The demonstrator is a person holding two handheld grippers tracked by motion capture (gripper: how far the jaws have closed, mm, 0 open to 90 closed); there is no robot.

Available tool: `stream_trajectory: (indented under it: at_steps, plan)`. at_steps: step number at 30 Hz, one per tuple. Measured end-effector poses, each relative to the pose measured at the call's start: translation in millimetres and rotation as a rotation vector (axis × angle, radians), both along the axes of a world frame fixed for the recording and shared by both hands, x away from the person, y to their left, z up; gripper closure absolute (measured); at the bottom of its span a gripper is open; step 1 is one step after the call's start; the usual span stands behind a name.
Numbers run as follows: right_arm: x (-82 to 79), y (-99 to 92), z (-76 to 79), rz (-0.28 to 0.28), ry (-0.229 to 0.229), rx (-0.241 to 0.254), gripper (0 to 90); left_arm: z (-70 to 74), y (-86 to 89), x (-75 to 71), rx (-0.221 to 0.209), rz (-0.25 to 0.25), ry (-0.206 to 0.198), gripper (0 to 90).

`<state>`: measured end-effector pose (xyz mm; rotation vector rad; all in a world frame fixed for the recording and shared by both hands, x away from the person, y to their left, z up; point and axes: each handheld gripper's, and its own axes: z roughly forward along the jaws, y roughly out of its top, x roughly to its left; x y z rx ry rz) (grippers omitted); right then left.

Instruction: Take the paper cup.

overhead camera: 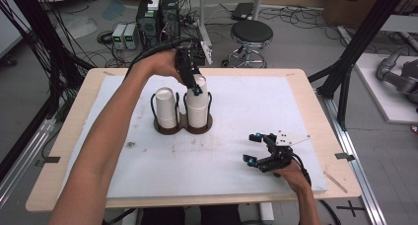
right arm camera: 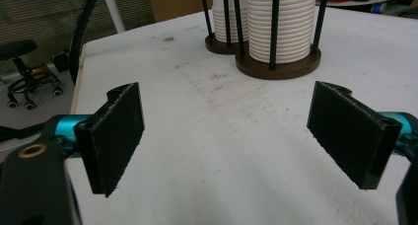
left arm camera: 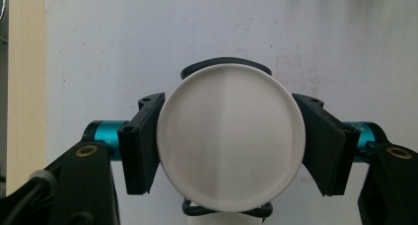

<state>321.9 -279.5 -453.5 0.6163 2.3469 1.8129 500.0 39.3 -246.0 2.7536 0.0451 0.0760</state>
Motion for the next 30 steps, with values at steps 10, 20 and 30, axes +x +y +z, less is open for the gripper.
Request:
stream_trajectory:
  at_steps: [10, 20, 30]
  plan:
    - [-0.2, 0.1, 0.0, 0.0, -0.004, -0.006, 14.8, 11.3, 6.3, -1.6, -0.04, 0.007, -0.006, 33.5]
    - [-0.1, 0.1, -0.1, 0.0, -0.003, -0.006, 14.8, 34.2, 14.2, -6.9, -0.071, 0.009, -0.048, 33.5]
    - [-0.4, 0.5, 0.0, 0.0, -0.005, -0.007, 14.8, 65.2, 24.5, -15.8, -0.111, 0.011, -0.09, 33.5]
